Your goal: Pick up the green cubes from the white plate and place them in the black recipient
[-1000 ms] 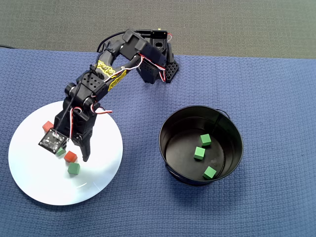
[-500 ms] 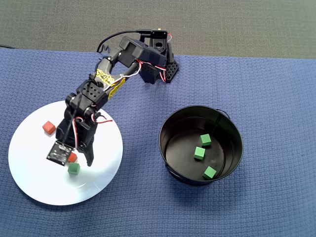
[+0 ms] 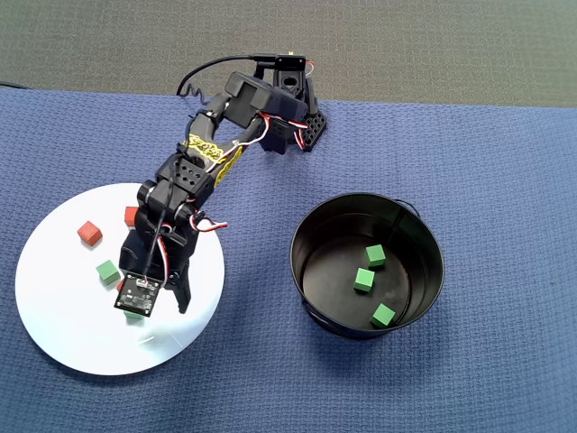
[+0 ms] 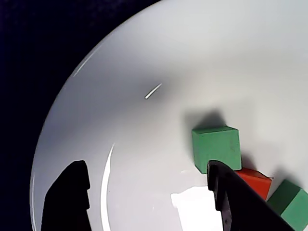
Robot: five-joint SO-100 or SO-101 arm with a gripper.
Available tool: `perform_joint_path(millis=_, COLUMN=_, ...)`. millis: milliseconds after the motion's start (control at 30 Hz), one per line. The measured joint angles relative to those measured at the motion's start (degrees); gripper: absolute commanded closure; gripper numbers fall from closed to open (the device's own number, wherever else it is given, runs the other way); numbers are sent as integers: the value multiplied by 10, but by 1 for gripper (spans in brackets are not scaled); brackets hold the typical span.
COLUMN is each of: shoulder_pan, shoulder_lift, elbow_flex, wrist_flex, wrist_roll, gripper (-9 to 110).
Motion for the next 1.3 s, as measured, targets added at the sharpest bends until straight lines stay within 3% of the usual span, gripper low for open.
perform_joint_path(millis=1300, shoulder_pan=11, shoulder_lift=-93, elbow_flex=-44, wrist_flex=-55, wrist_roll=4, gripper=74)
